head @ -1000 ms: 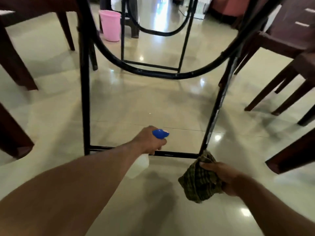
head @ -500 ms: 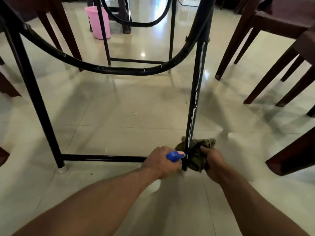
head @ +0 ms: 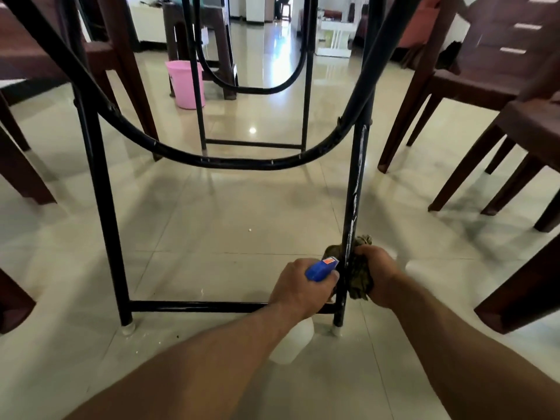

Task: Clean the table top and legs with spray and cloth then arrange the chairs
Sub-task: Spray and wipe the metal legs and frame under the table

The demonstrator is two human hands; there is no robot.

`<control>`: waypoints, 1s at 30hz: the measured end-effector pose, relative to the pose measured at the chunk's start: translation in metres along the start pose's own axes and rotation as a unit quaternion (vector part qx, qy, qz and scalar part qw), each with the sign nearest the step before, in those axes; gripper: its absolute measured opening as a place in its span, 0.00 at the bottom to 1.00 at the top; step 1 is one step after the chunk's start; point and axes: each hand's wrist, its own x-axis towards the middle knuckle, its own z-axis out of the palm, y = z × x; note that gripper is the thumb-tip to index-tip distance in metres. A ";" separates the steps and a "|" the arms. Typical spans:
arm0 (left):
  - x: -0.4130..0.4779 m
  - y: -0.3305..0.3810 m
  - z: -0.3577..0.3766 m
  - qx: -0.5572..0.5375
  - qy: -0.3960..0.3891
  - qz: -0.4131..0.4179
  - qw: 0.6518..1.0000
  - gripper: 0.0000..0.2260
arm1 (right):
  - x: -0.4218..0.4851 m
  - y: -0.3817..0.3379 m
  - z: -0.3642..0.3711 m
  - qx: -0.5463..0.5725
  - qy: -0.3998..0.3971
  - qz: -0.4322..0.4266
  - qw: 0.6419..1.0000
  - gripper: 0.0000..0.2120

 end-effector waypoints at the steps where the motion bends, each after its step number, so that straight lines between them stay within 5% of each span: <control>1: 0.001 0.003 -0.003 -0.010 -0.002 -0.005 1.000 0.18 | -0.004 -0.012 0.006 0.007 0.004 -0.017 1.000 0.21; 4: 0.003 0.018 -0.013 -0.027 -0.002 -0.004 1.000 0.19 | -0.013 -0.048 0.018 0.041 0.020 -0.063 0.997 0.20; 10: 0.008 0.068 -0.045 -0.051 0.004 0.068 0.996 0.17 | -0.034 -0.086 0.032 -0.116 0.108 -0.066 0.985 0.15; 18: 0.018 0.122 -0.080 -0.147 0.037 0.115 0.982 0.17 | -0.074 -0.147 0.057 0.102 0.091 -0.206 0.969 0.17; 26: 0.017 0.138 -0.100 -0.216 0.022 0.143 0.966 0.16 | -0.091 -0.121 0.084 0.176 0.169 -0.164 0.956 0.09; 30: 0.021 0.142 -0.110 -0.251 0.041 0.147 0.956 0.08 | -0.102 -0.129 0.089 0.168 0.210 -0.300 0.915 0.07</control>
